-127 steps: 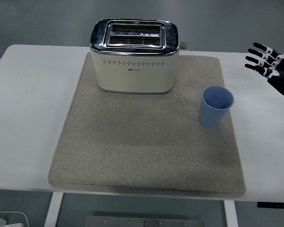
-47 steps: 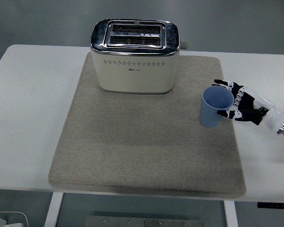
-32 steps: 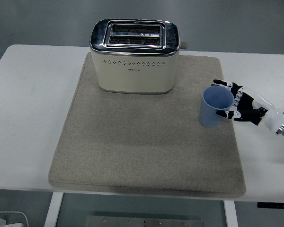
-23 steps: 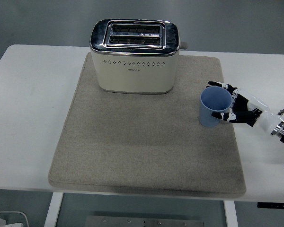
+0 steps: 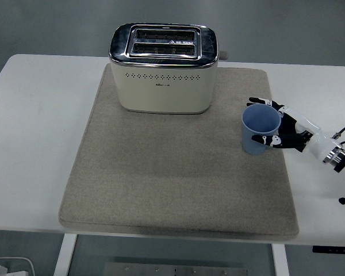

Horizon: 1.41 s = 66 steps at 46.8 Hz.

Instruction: Put the water cup in front of the bread machine

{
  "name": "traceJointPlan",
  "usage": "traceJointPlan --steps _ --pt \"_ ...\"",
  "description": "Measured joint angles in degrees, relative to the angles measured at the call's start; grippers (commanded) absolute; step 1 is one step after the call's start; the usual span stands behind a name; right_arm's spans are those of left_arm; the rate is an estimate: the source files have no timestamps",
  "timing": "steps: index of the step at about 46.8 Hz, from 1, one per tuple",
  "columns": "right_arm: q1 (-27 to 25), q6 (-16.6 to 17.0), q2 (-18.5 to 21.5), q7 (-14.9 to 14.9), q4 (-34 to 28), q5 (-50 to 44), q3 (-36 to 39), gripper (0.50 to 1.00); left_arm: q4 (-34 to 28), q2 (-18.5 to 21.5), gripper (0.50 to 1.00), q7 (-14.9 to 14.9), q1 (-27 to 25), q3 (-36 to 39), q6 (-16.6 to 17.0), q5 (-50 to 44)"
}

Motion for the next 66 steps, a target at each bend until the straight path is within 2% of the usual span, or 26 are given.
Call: traceJointPlan --steps 10,16,22,25,35,42,58,66 --pt "-0.01 -0.01 0.09 0.0 -0.08 0.0 -0.04 0.919 0.0 0.0 1.0 0.0 -0.01 0.0 0.0 0.0" --pt "-0.07 -0.07 0.13 0.0 -0.08 0.02 -0.04 0.895 0.0 0.0 1.0 0.0 0.0 0.0 0.0 0.0" --pt "-0.08 -0.98 0.79 0.0 -0.17 0.03 -0.01 0.799 0.0 0.0 1.0 0.0 0.0 0.0 0.0 0.0" --pt "-0.08 -1.29 0.88 0.0 -0.17 0.03 -0.01 0.781 0.0 0.0 1.0 0.0 -0.01 0.0 0.0 0.0" --pt "-0.08 -1.33 0.97 0.0 -0.17 0.04 -0.06 0.654 0.0 0.0 1.0 0.0 0.0 0.0 0.0 0.0" --pt "-0.08 -1.33 0.93 0.0 -0.17 -0.01 -0.08 0.594 0.0 0.0 1.0 0.0 0.0 0.0 0.0 0.0" --pt "1.07 -0.58 0.97 0.0 1.41 0.28 0.18 0.586 0.0 0.0 1.0 0.0 0.0 0.0 -0.01 0.0" --pt "3.0 0.63 2.71 0.0 2.44 0.11 0.09 0.588 0.0 0.0 1.0 0.0 0.0 0.0 -0.02 0.0"
